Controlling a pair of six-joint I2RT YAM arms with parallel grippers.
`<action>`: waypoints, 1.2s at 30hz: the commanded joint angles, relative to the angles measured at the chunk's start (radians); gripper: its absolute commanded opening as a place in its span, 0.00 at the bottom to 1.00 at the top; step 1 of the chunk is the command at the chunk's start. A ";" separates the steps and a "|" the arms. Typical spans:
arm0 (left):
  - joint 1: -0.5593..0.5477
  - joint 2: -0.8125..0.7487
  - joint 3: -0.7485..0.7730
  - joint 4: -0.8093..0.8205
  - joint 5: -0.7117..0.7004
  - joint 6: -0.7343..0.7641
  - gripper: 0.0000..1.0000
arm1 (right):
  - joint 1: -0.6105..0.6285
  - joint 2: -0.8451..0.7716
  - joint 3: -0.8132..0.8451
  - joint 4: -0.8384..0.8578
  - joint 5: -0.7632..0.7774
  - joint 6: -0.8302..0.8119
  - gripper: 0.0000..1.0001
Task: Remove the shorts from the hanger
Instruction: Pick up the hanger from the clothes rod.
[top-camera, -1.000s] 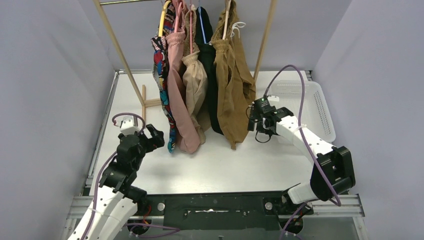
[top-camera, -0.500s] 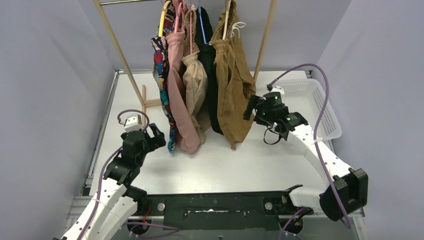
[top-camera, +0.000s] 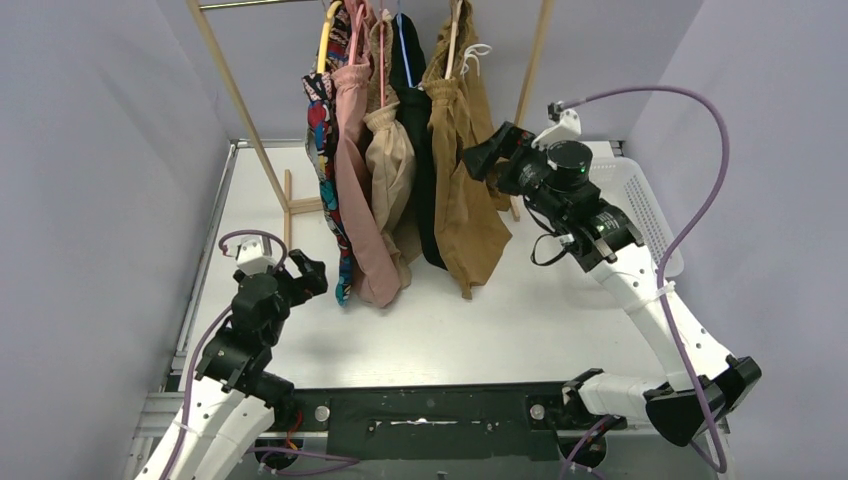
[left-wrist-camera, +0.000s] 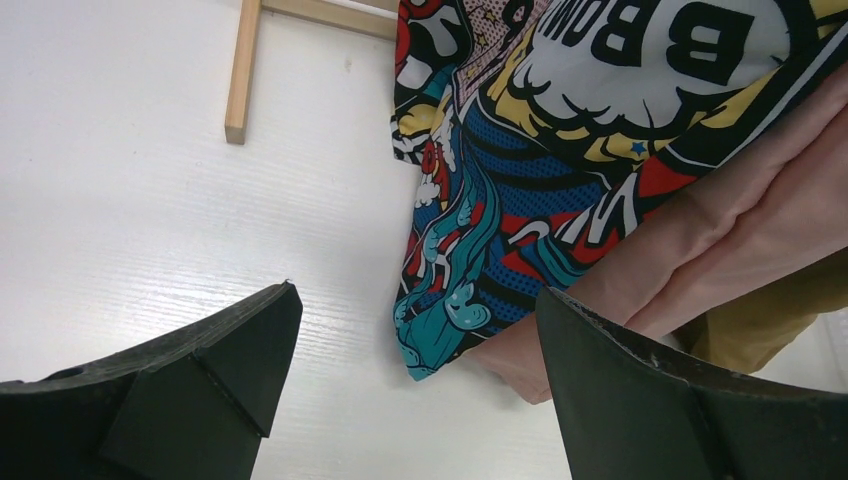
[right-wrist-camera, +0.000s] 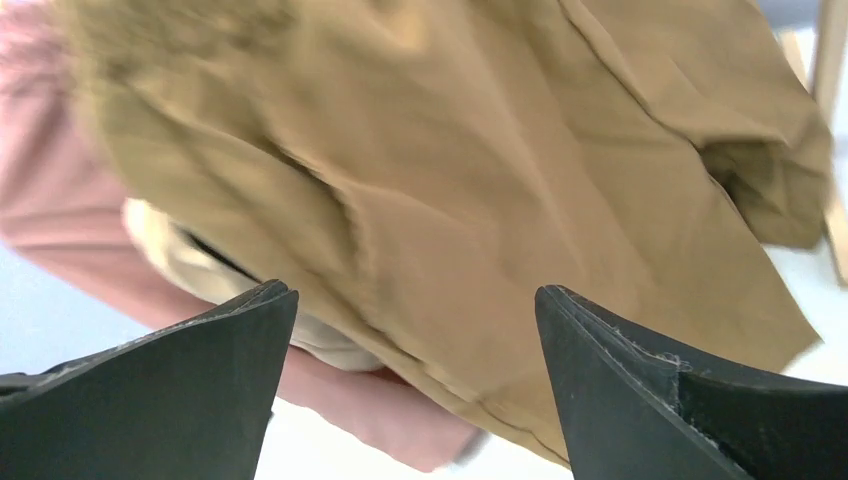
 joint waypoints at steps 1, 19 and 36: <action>-0.011 -0.013 0.001 0.040 -0.033 -0.012 0.89 | 0.089 0.058 0.178 -0.102 0.117 -0.008 0.94; -0.014 0.021 -0.001 0.041 -0.038 -0.019 0.89 | 0.235 0.320 0.665 -0.116 0.466 -0.299 0.91; -0.016 0.037 -0.002 0.042 -0.031 -0.017 0.89 | 0.233 0.487 0.864 -0.269 0.711 -0.361 0.57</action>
